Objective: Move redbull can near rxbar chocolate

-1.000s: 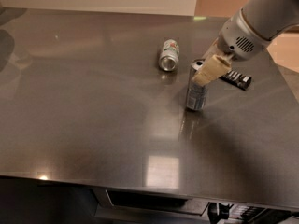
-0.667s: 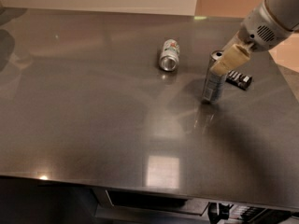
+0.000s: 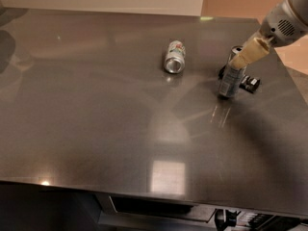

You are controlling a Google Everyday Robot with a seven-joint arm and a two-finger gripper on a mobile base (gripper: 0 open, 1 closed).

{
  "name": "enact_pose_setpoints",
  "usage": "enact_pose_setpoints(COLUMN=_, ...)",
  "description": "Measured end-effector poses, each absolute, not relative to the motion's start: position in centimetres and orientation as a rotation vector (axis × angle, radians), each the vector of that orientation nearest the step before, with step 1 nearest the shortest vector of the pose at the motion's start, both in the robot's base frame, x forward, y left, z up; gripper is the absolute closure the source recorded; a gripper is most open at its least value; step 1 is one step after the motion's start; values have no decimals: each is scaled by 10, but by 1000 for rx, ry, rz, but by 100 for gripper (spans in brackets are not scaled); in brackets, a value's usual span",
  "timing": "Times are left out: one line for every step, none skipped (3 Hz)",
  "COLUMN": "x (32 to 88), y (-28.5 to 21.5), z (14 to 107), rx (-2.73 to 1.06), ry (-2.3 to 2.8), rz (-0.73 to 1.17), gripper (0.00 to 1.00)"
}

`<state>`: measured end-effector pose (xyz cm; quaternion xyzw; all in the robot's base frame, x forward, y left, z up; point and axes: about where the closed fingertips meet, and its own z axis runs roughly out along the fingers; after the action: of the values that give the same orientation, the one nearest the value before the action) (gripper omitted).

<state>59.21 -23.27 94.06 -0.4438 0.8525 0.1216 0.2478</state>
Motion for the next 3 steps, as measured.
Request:
enact_pose_setpoints(x=603, y=-236, z=934, rx=-1210, ry=2340, rz=341, gripper=82)
enact_pose_setpoints(x=611, y=-239, z=928, rx=-1209, ry=2348, rz=339, gripper=59)
enact_pose_setpoints(x=618, y=-241, z=924, rx=-1208, ry=2340, rz=336, gripper=36)
